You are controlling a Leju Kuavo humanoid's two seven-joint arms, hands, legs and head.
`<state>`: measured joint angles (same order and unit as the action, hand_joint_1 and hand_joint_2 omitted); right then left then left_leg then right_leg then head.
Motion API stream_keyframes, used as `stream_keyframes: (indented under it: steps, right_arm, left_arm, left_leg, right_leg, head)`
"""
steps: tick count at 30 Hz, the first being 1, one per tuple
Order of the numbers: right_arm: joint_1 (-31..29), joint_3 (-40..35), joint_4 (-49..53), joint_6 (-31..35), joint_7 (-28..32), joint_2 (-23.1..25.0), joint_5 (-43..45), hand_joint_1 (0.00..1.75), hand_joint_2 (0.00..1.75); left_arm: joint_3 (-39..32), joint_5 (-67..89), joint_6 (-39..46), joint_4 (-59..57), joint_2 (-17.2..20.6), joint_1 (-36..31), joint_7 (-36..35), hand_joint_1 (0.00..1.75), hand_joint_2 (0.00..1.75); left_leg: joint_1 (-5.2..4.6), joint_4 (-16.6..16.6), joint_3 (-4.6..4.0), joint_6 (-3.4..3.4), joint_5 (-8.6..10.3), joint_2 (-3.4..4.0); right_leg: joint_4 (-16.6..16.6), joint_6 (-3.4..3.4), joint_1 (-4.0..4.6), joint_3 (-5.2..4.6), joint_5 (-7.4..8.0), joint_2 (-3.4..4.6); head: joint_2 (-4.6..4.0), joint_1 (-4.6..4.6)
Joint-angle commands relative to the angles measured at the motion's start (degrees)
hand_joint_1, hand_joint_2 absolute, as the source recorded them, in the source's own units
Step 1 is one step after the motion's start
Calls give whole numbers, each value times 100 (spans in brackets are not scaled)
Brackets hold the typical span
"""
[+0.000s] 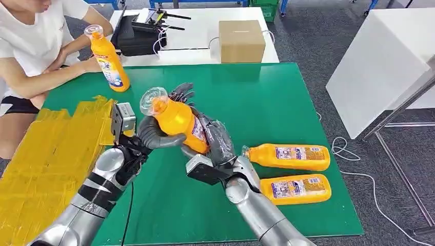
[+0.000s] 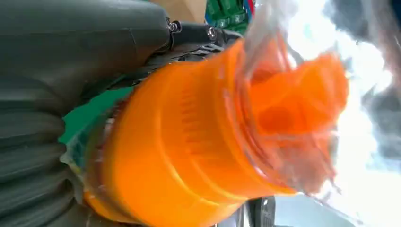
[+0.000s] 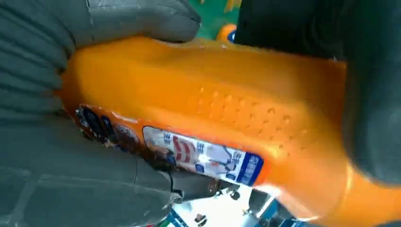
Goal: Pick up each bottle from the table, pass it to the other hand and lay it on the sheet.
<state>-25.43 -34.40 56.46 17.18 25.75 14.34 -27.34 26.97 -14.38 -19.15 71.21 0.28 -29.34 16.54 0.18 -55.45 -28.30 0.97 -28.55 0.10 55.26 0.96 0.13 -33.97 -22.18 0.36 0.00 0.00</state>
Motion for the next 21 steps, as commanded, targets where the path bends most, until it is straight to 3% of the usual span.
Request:
stream_keyframes:
  steps: [1, 21]
  right_arm:
    - [-297, -787, -520, -42, 9, -98, -53, 175, 175]
    - [-208, -1091, -352, -23, 61, -84, -129, 175, 175]
  left_arm:
    - [117, -7, 31, -532, -82, -383, -27, 0, 175]
    - [41, -53, 111, -733, -124, -418, -36, 0, 175]
  left_leg:
    - [4, 0, 19, -2, -7, -1]
    - [-2, 0, 7, -2, -2, -3]
  right_leg:
    - [-5, 6, 4, 21, -5, -3]
    - [-5, 1, -5, 8, -2, -5]
  head:
    - [0, 0]
    - [0, 0]
